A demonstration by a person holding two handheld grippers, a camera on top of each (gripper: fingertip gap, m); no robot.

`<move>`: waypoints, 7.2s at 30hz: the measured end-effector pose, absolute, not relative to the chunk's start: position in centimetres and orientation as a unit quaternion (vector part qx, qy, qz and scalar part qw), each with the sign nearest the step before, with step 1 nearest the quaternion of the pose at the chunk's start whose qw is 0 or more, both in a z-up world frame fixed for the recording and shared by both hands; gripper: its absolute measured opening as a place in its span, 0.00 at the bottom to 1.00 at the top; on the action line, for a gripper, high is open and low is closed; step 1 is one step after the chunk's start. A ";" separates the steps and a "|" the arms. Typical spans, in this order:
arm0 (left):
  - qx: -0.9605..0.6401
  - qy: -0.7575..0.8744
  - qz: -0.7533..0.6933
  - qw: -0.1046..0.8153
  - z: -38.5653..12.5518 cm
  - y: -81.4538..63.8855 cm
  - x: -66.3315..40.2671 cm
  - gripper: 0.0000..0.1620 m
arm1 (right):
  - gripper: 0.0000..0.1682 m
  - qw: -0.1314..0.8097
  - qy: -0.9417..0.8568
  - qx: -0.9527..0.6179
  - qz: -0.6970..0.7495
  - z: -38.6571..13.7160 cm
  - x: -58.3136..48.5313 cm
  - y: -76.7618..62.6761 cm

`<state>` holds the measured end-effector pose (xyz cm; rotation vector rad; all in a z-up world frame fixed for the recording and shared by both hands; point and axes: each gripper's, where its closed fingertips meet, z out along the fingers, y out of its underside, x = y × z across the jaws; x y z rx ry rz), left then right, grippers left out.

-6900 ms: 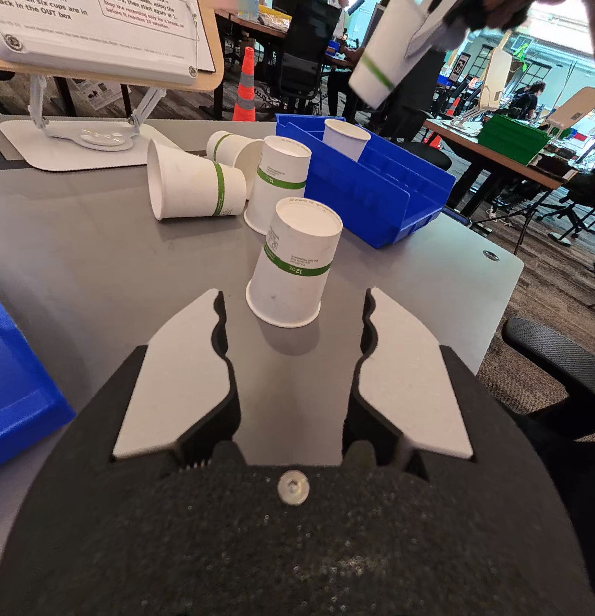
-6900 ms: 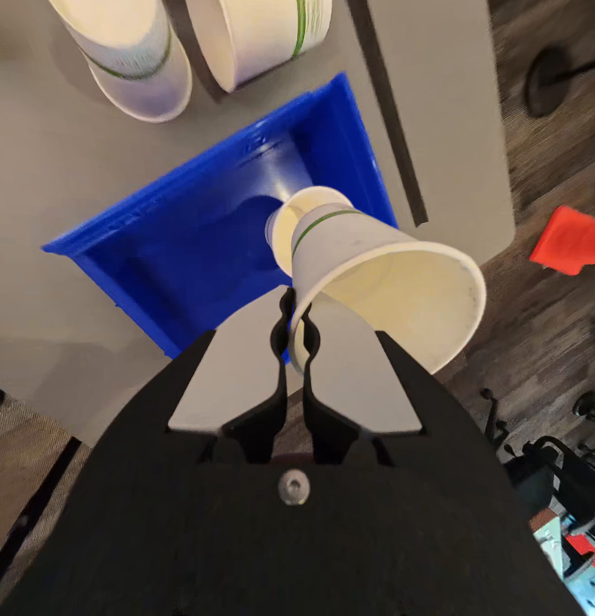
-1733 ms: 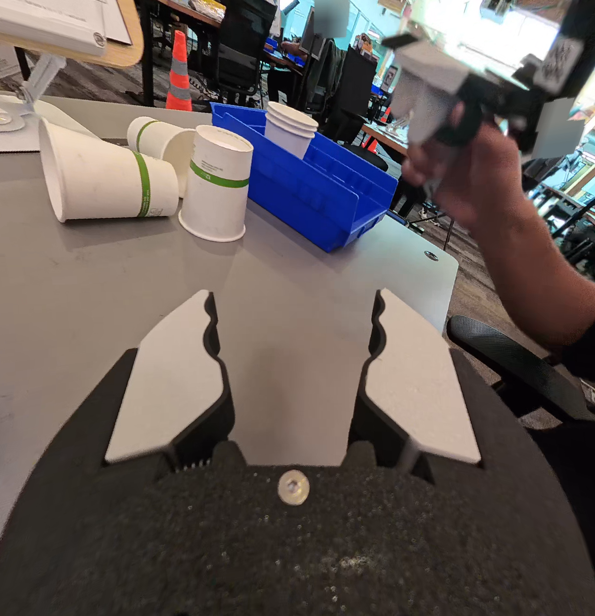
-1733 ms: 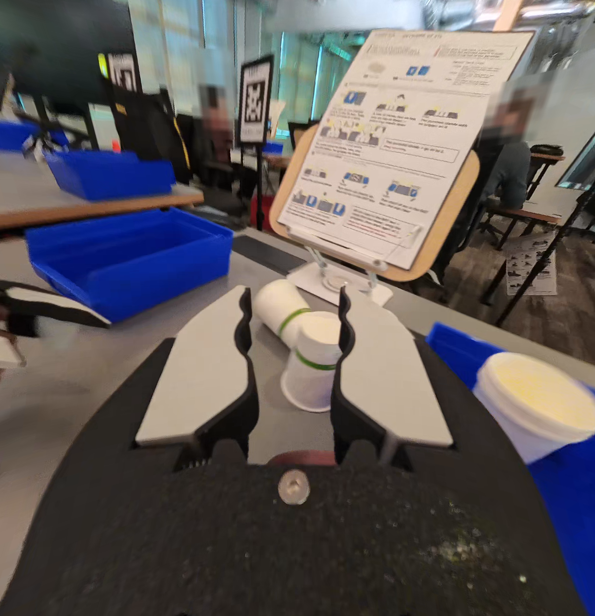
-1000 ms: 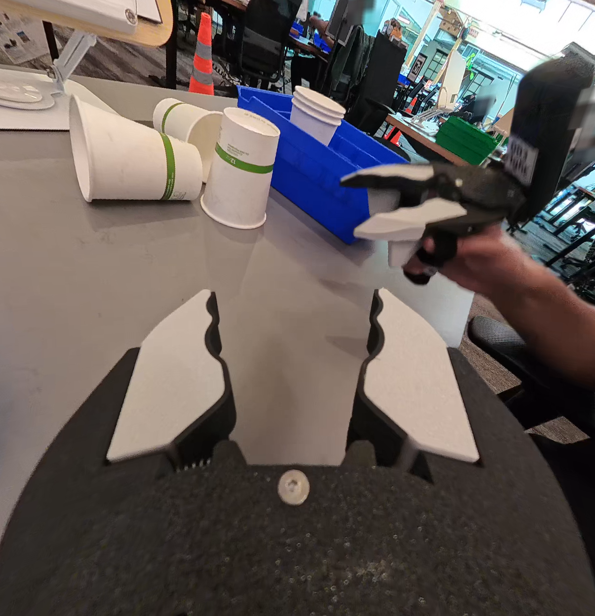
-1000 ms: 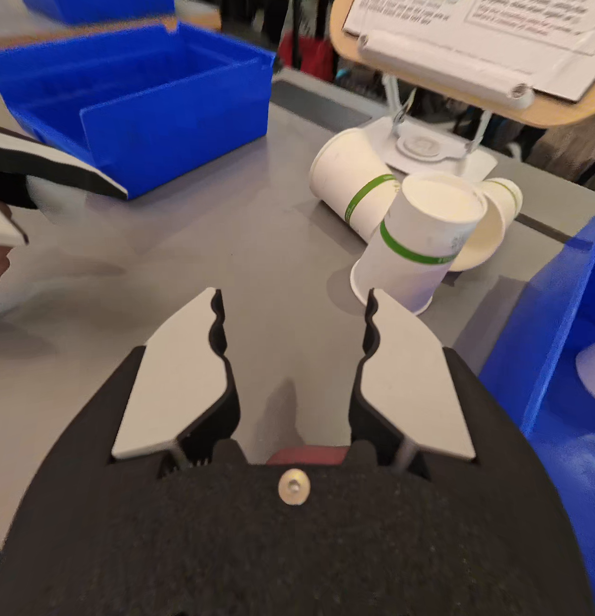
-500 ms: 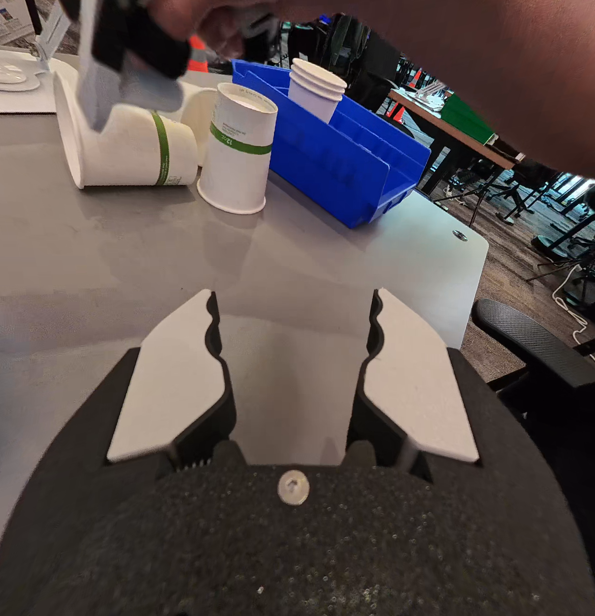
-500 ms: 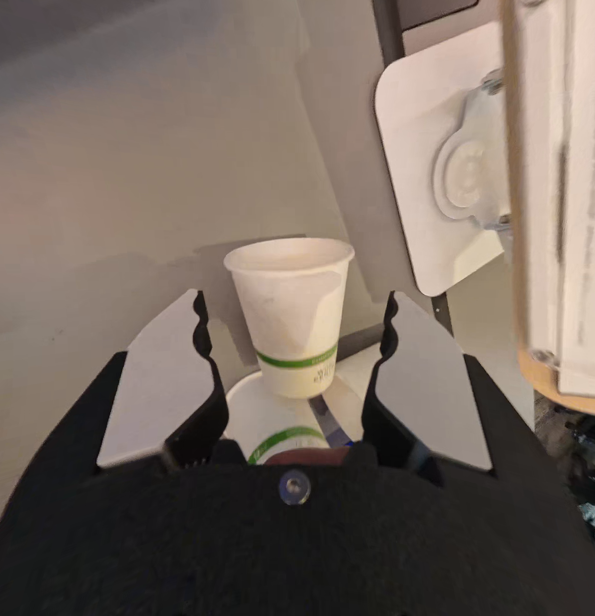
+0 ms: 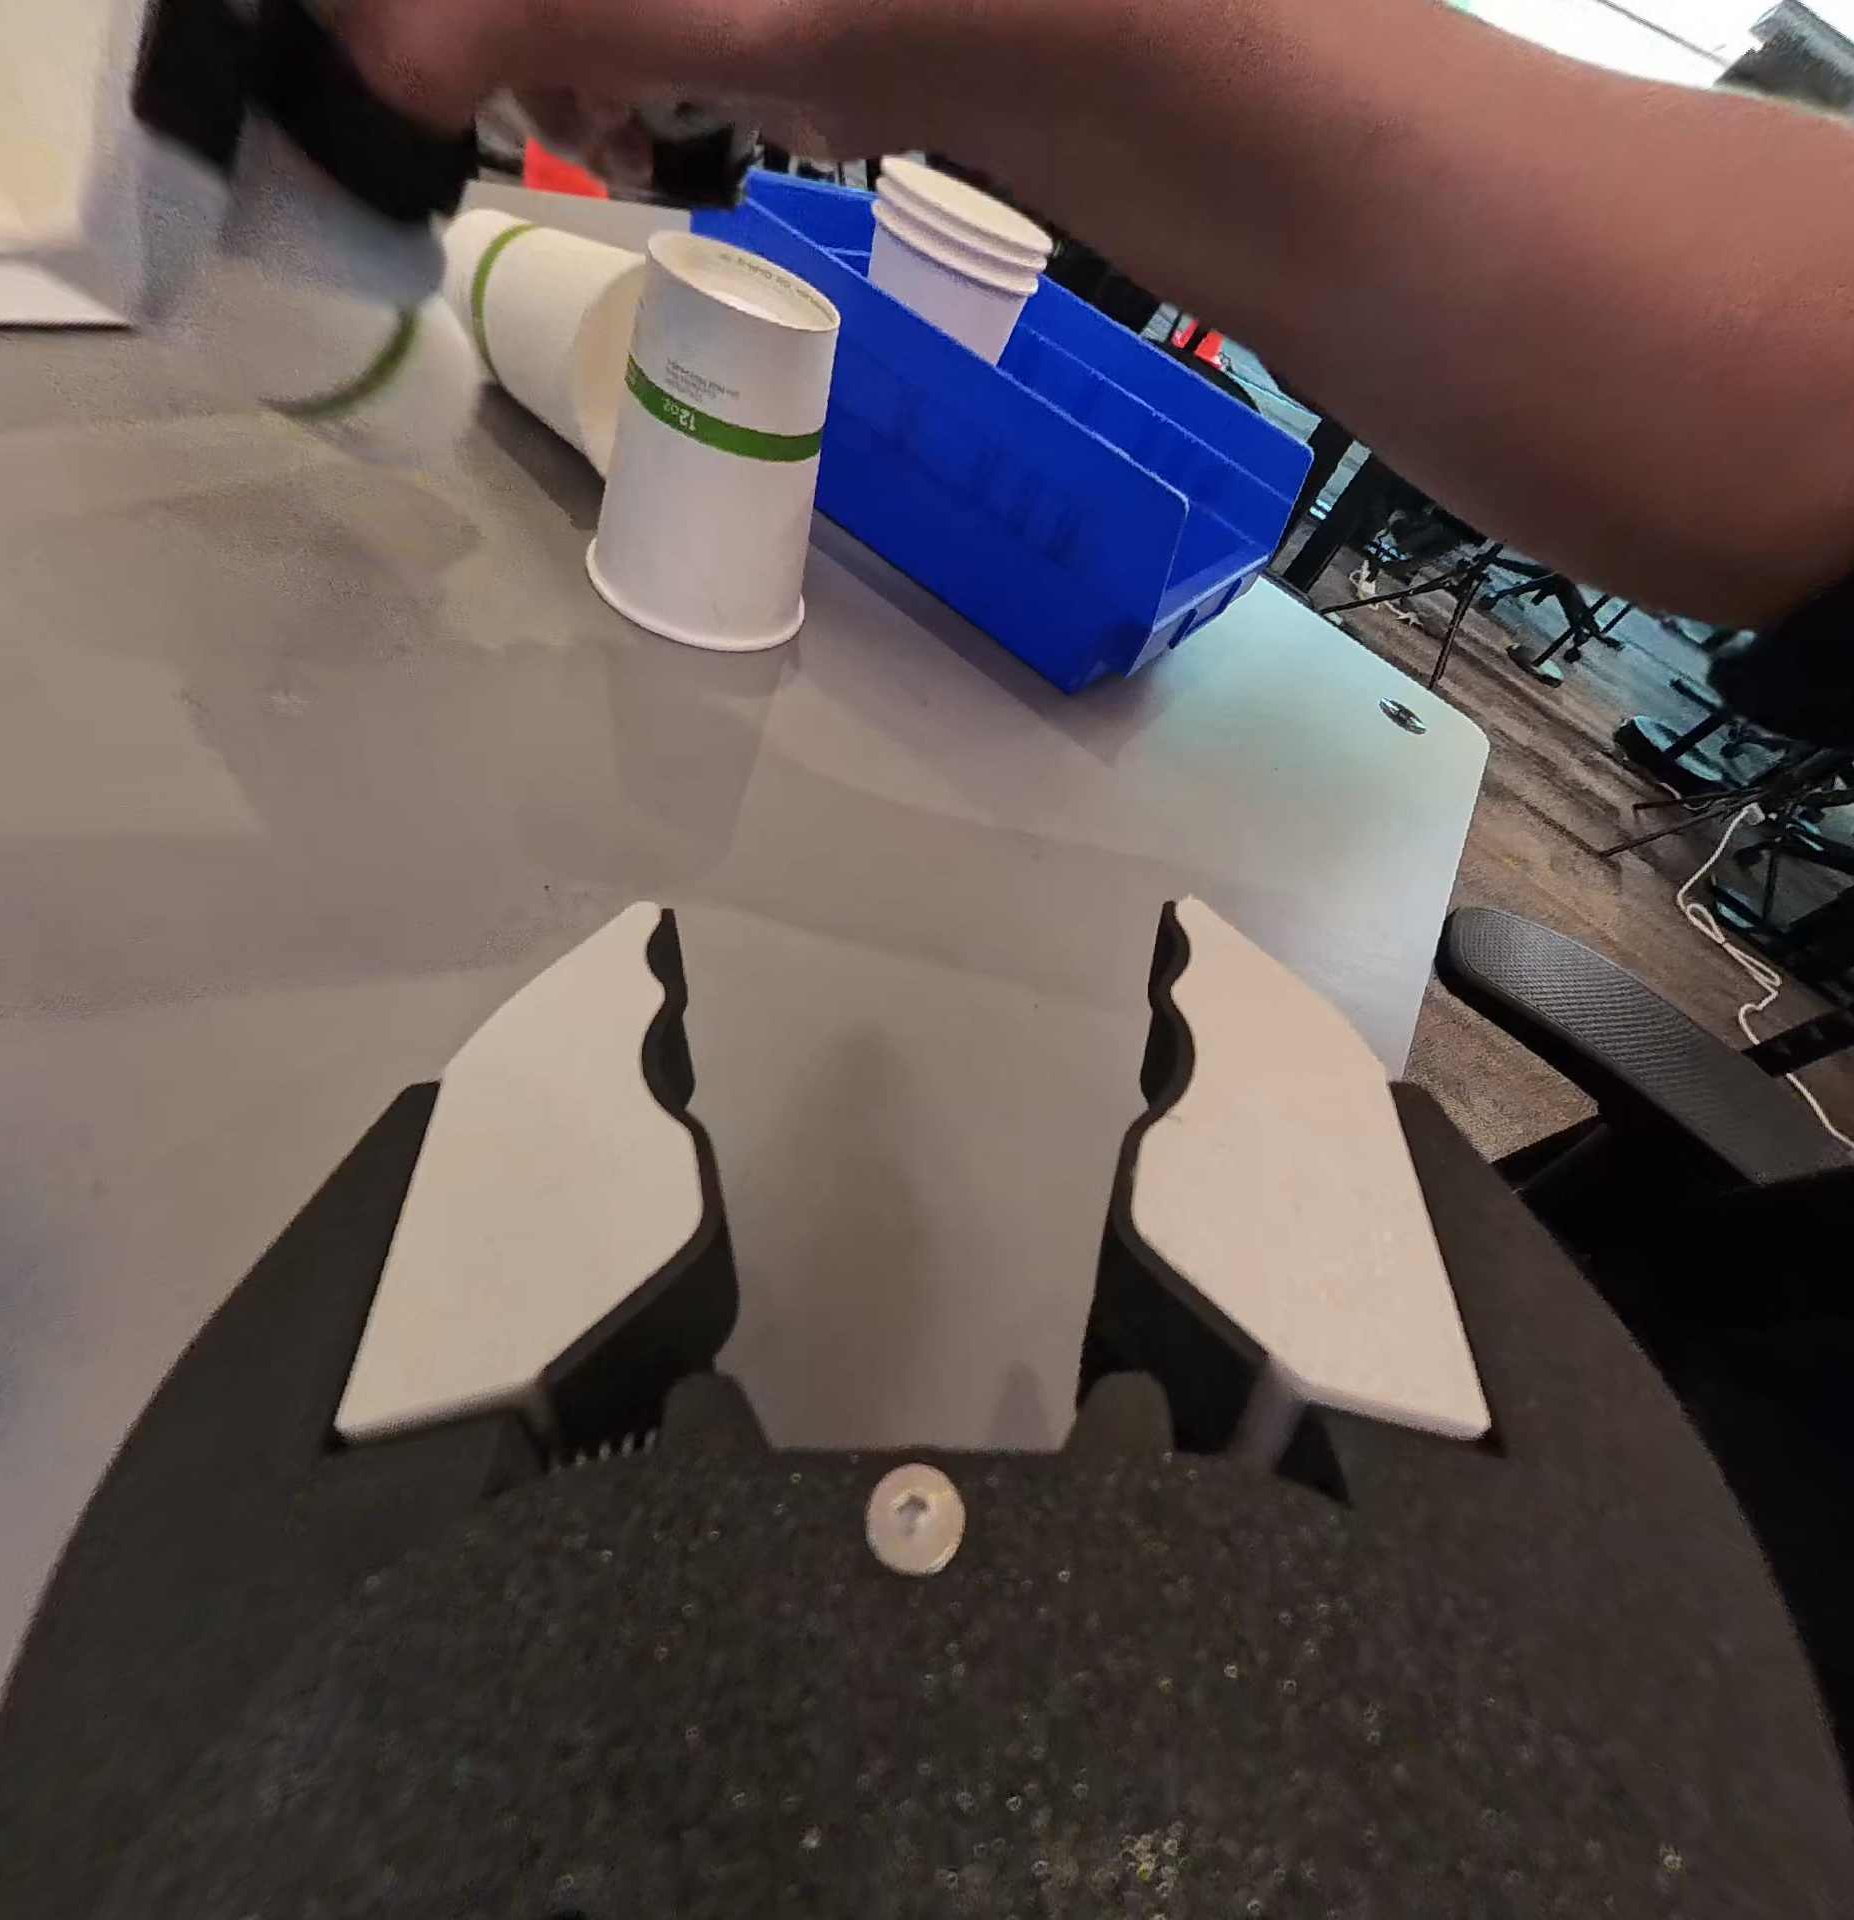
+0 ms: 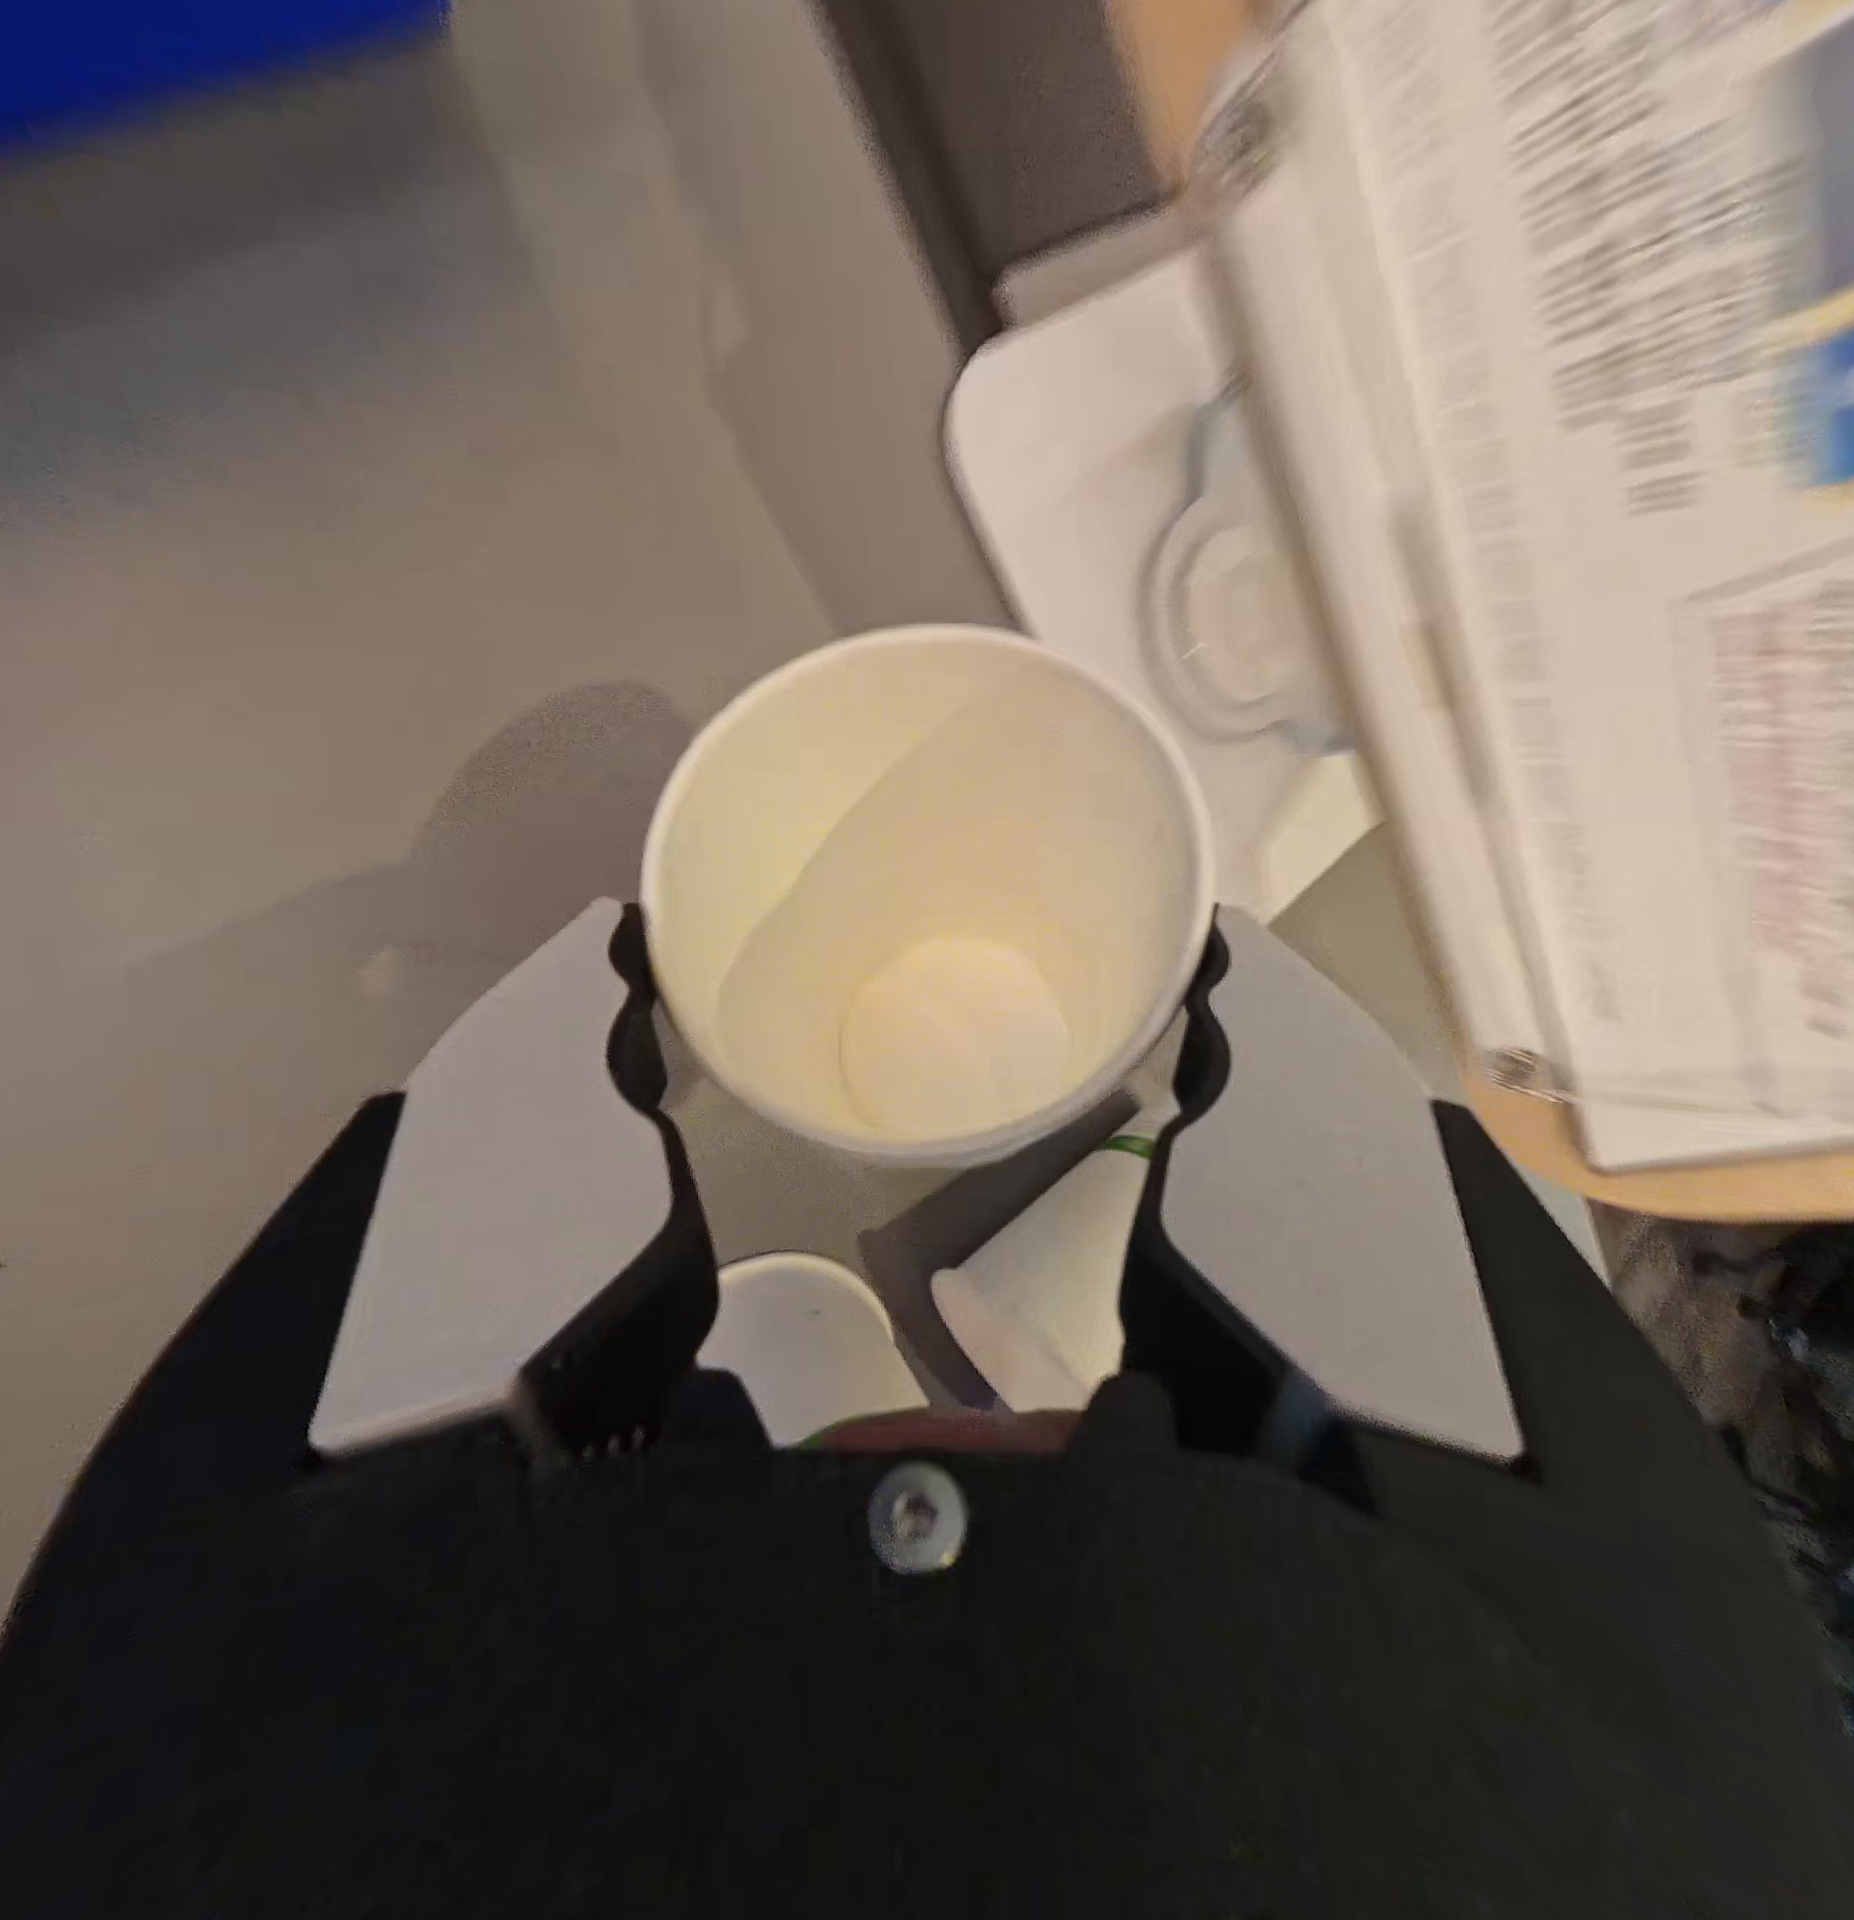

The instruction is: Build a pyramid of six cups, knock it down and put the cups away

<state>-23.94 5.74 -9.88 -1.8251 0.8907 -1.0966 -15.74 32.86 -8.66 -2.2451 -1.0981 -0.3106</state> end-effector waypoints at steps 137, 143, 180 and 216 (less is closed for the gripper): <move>-0.560 0.545 -0.505 0.368 -2.1 8.5 -22.1 0.00 | 0.51 0.473 -0.328 -0.706 0.412 -4.2 -13.3 10.2; -0.560 0.588 -0.445 0.378 -3.9 7.9 -21.2 0.00 | 0.54 0.383 -0.484 -0.739 0.271 -1.7 -12.1 10.9; -0.648 0.350 -0.483 0.474 -4.5 9.8 -24.8 0.43 | 0.45 0.681 -0.150 -0.717 0.026 7.5 8.0 22.3; -0.713 0.337 -0.360 0.498 -7.2 10.4 -25.3 0.42 | 0.48 0.597 -0.129 -0.792 -0.013 -3.7 5.5 11.8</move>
